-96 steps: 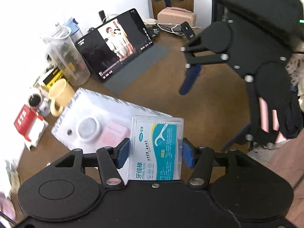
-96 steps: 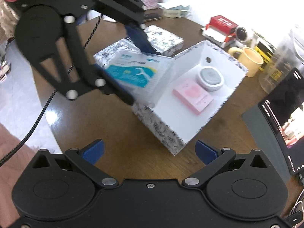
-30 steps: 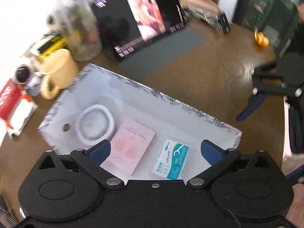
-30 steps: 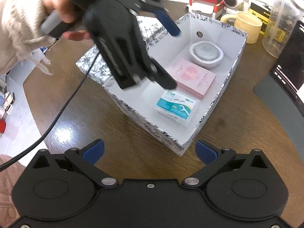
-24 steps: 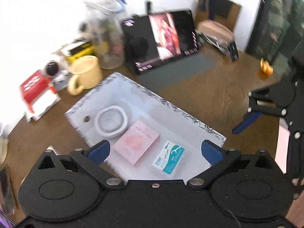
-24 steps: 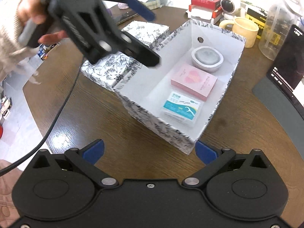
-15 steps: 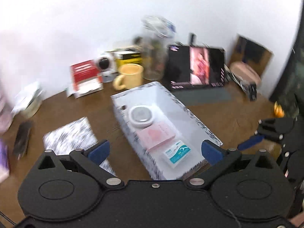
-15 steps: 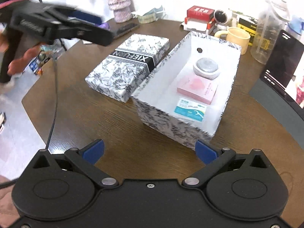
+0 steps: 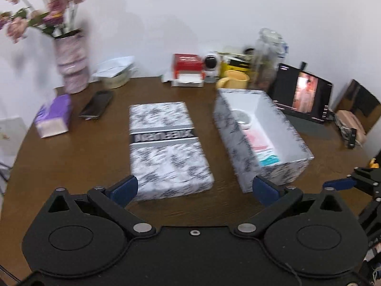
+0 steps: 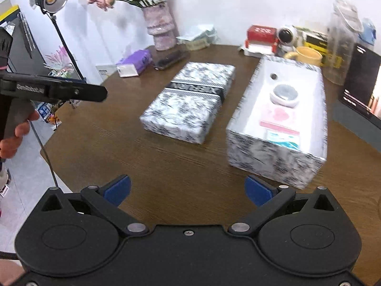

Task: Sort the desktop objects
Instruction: 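Lift the left tool away from the floral box, then move both tools to the XIEFURN patterned lid and grip its sides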

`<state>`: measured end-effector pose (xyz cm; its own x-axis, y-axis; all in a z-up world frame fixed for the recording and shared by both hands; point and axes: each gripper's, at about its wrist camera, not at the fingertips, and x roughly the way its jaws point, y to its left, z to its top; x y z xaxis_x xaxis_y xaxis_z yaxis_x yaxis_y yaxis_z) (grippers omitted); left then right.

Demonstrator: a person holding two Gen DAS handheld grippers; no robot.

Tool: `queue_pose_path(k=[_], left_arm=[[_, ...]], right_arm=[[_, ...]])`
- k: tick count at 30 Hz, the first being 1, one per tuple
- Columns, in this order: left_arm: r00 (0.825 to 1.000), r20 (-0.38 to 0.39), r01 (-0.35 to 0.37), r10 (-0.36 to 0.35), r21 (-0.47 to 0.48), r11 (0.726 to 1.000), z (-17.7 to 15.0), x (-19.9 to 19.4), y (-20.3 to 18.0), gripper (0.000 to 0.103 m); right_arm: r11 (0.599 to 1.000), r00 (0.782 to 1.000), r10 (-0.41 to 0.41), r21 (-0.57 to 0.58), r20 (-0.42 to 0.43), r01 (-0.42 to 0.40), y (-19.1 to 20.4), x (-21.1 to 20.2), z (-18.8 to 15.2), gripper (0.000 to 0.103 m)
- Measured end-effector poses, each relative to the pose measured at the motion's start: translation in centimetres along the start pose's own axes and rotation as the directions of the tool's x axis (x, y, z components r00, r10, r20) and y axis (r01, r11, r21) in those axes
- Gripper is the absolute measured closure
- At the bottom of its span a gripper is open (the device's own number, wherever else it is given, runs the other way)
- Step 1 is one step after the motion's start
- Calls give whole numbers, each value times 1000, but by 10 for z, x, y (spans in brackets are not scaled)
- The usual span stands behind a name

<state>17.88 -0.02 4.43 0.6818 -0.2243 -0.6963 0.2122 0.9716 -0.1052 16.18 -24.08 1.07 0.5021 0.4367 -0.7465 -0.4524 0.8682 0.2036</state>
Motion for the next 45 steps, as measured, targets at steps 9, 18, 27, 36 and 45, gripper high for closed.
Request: queue_pose_path(k=[9, 18, 27, 36, 45], left_arm=[[996, 8, -86, 87, -76, 993, -9, -11, 42, 0], [994, -27, -112, 110, -110, 988, -12, 11, 75, 0], [989, -70, -135, 127, -121, 984, 9, 56, 107, 0], [985, -130, -131, 114, -125, 983, 39, 128, 127, 0], [971, -231, -93, 64, -116, 989, 53, 205, 135, 0]], right_arm=[[1000, 998, 7, -17, 62, -6, 41, 24, 20, 0], [999, 997, -17, -47, 78, 21, 59, 62, 44, 0], [999, 997, -44, -19, 60, 45, 47, 126, 82, 0], [998, 998, -56, 23, -37, 57, 14, 194, 118, 0], [994, 990, -70, 72, -119, 79, -16, 247, 135, 0]])
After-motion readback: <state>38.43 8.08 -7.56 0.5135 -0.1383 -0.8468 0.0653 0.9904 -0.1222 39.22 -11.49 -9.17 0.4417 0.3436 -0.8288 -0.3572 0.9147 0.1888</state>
